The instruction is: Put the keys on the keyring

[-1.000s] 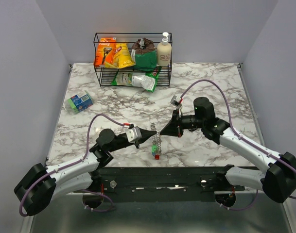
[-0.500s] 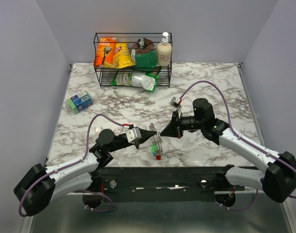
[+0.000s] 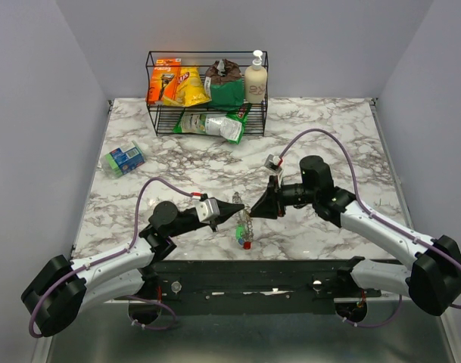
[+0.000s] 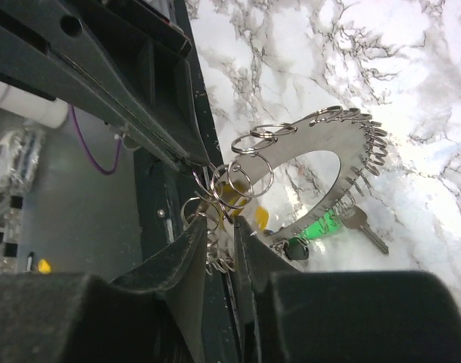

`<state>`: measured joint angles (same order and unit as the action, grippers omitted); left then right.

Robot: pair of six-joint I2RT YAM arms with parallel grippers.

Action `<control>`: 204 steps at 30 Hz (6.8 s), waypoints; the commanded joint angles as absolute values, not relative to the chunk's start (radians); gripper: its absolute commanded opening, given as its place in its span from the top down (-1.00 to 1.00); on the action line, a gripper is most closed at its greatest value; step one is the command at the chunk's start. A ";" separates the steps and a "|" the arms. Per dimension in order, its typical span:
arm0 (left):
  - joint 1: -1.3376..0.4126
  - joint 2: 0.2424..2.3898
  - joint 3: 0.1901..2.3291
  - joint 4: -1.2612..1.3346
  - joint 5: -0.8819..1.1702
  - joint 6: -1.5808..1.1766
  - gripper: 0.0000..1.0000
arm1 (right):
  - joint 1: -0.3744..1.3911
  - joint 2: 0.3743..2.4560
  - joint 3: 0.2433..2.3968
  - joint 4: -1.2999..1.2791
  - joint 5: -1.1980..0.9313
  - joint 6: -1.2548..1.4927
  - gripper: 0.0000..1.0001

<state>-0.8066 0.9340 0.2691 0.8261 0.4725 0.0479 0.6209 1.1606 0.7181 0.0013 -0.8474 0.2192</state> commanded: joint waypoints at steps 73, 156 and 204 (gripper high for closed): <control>-0.810 1.221 0.216 1.203 0.488 -0.023 1.00 | 0.626 1.094 0.611 0.107 -0.881 0.193 -0.62; -0.810 1.147 0.229 1.161 0.538 -0.038 1.00 | 0.627 1.166 0.554 0.313 -0.888 0.209 0.99; -0.818 1.166 0.884 -0.361 0.824 0.453 -0.05 | 0.626 1.008 0.689 -0.129 -0.802 0.023 0.99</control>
